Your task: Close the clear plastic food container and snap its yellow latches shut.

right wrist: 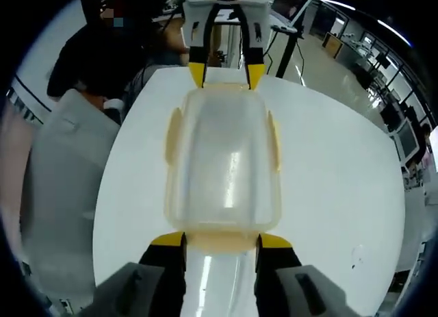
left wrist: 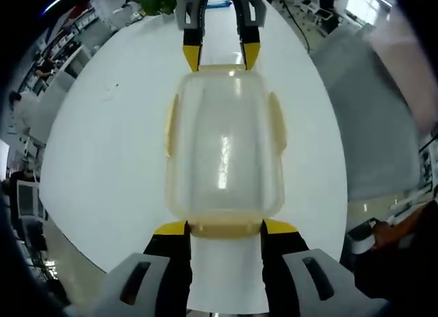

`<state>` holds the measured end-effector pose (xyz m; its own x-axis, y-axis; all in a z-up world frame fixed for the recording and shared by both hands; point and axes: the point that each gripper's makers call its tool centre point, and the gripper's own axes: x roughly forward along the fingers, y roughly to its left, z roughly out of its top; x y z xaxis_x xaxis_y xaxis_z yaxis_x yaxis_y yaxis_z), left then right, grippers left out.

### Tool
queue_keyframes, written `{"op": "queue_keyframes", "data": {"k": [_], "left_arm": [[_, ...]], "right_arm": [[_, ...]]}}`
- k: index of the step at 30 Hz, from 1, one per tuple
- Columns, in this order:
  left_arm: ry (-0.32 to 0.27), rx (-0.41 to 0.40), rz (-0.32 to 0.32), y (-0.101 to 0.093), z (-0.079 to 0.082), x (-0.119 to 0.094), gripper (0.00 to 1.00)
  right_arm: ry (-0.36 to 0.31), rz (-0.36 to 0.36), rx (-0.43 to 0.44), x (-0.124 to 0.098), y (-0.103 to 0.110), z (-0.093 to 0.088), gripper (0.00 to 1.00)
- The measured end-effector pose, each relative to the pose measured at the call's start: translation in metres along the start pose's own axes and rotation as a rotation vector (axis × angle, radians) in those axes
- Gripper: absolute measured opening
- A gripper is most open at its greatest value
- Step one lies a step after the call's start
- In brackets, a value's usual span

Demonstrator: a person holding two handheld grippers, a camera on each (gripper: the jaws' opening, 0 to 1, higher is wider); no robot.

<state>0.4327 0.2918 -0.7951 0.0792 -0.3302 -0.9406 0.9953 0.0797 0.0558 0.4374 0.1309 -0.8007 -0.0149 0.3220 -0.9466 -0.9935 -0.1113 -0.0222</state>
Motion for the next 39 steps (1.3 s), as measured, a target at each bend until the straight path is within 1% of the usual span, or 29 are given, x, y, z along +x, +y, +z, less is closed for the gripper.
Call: {"op": "queue_keyframes", "data": {"k": [3,6,10,16,17,21,25,29,33,39], "left_arm": [[0.002,0.006,0.003,0.002,0.006,0.0,0.37],[0.022,0.02,0.003,0.0,0.011,0.001,0.37],[0.022,0.029,0.002,-0.001,0.019,0.003,0.37],[0.026,0.041,0.004,-0.002,0.036,0.007,0.37],[0.031,0.029,0.003,-0.003,0.039,0.009,0.37],[0.039,0.036,-0.012,-0.009,0.052,0.018,0.37],[0.037,0.044,-0.021,-0.01,0.065,0.024,0.37],[0.052,0.053,-0.034,-0.011,0.078,0.033,0.37],[0.025,0.045,-0.052,-0.012,0.093,0.039,0.37],[-0.004,0.044,-0.057,-0.013,0.114,0.046,0.37]], "right_arm": [[0.0,-0.009,0.004,-0.007,0.0,-0.004,0.36],[-0.011,-0.01,0.006,-0.013,0.002,-0.007,0.36],[-0.005,-0.01,0.005,-0.016,0.004,-0.014,0.36],[0.006,-0.016,0.016,-0.024,0.006,-0.029,0.36],[0.006,-0.018,0.016,-0.026,0.007,-0.033,0.36],[0.013,-0.009,0.02,-0.027,0.013,-0.048,0.37],[0.024,-0.008,0.032,-0.028,0.017,-0.062,0.37],[0.032,-0.002,0.039,-0.03,0.02,-0.078,0.37],[0.051,0.005,0.05,-0.035,0.022,-0.096,0.37],[0.051,0.001,0.068,-0.038,0.025,-0.116,0.37]]}}
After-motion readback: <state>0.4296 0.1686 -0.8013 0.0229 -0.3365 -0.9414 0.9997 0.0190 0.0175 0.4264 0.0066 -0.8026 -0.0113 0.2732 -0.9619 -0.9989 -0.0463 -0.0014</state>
